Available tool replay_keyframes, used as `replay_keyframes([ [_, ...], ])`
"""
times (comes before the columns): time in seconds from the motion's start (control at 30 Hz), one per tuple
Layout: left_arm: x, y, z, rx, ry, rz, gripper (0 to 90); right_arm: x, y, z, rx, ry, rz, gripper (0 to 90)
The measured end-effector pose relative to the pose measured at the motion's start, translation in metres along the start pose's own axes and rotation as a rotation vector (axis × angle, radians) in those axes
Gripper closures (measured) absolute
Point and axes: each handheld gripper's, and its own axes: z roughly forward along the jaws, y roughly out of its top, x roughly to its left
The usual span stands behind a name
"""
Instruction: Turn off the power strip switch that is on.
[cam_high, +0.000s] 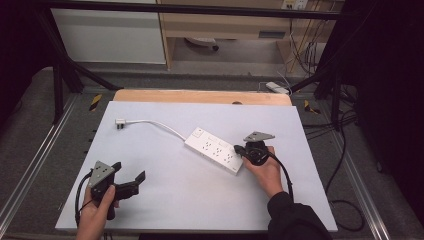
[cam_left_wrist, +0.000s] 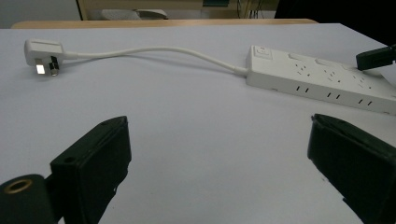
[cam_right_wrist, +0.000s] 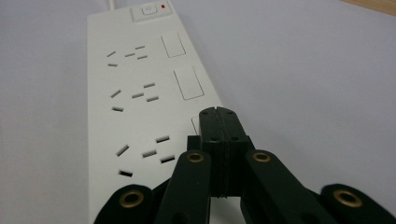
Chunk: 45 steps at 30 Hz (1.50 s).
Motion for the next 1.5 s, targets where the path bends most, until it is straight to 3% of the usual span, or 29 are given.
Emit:
replay_keyframes([
  [0.13, -0.0003, -0.0001, 0.0001, 0.001, -0.001, -0.002, 6.2, -0.0001, -0.0010, 0.0002, 0.013, -0.003, 0.000, 90.0],
  [1.5, 0.0008, -0.0009, 0.0003, 0.008, 0.000, -0.001, 6.2, 0.0003, -0.0037, 0.0042, -0.041, 0.023, 0.037, 90.0],
])
